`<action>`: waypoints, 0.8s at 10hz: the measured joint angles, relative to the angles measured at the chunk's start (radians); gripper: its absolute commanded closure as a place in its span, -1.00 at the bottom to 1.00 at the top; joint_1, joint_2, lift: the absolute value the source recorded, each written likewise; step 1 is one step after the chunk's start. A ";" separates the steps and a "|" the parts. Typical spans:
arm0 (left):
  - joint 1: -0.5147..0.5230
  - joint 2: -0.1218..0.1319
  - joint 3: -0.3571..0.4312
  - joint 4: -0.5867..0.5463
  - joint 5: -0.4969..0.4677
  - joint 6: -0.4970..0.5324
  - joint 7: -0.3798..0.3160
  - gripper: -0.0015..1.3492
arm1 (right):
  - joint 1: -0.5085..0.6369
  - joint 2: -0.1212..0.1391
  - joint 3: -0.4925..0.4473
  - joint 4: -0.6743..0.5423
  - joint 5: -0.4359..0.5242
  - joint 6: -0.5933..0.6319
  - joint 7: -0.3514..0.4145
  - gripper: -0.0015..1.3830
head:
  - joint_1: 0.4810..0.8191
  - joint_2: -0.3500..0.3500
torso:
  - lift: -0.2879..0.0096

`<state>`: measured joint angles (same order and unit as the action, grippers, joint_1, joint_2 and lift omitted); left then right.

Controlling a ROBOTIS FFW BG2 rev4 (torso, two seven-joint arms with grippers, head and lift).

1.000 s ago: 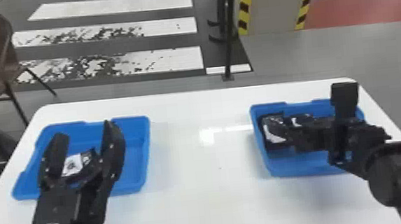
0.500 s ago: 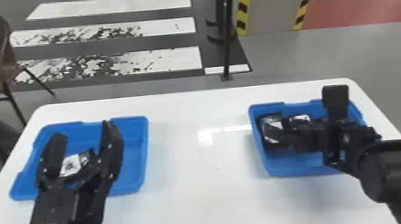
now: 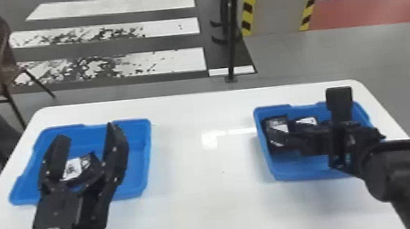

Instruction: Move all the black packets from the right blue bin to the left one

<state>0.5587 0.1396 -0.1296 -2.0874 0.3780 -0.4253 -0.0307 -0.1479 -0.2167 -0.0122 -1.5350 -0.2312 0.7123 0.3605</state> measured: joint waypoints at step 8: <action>-0.002 0.001 -0.001 0.002 -0.009 -0.002 0.000 -0.80 | -0.066 -0.009 0.044 0.084 0.040 0.114 0.000 0.52 | 0.27 -0.10 | -0.01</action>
<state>0.5571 0.1410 -0.1301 -2.0850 0.3687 -0.4276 -0.0309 -0.2141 -0.2255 0.0317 -1.4508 -0.1912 0.8267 0.3606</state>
